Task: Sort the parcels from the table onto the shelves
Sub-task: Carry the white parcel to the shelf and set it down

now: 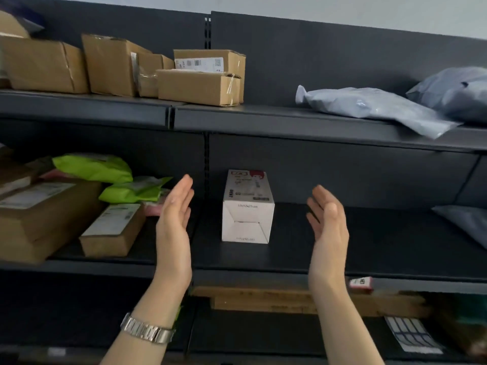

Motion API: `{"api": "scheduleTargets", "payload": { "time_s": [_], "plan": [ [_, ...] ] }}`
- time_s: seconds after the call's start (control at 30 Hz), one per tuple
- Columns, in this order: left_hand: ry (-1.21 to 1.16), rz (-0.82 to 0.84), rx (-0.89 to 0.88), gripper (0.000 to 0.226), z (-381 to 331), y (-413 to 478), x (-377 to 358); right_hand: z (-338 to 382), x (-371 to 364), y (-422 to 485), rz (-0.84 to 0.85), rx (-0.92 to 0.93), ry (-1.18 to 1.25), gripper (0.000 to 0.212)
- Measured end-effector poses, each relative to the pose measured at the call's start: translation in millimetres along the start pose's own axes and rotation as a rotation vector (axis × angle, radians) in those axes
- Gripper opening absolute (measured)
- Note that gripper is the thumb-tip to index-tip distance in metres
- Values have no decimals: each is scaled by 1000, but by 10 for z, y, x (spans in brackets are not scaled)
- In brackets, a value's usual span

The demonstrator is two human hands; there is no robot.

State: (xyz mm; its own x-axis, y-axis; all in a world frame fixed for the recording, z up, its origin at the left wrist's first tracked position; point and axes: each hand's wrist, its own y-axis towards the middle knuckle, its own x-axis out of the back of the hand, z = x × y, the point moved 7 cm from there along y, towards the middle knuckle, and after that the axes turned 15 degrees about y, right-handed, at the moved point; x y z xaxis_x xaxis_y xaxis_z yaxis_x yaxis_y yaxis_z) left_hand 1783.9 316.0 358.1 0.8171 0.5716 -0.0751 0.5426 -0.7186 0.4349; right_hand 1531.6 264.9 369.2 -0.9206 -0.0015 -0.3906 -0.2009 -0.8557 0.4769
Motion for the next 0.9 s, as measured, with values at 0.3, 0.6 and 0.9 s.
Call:
{"api": "scheduleTargets", "payload": {
  "time_s": [0.3,0.6,0.9],
  "plan": [
    [-29,8,65,43,-433,-1528,31,605,772,-1087,91,-52,17,37],
    [4,170,29,46,-846,-2398,-480,1191,1591,-1624,26,-61,-3,40],
    [-188,549,54,44,-805,-2430,-1818,1680,2713,-1617,-416,107,-70,36]
  ]
}}
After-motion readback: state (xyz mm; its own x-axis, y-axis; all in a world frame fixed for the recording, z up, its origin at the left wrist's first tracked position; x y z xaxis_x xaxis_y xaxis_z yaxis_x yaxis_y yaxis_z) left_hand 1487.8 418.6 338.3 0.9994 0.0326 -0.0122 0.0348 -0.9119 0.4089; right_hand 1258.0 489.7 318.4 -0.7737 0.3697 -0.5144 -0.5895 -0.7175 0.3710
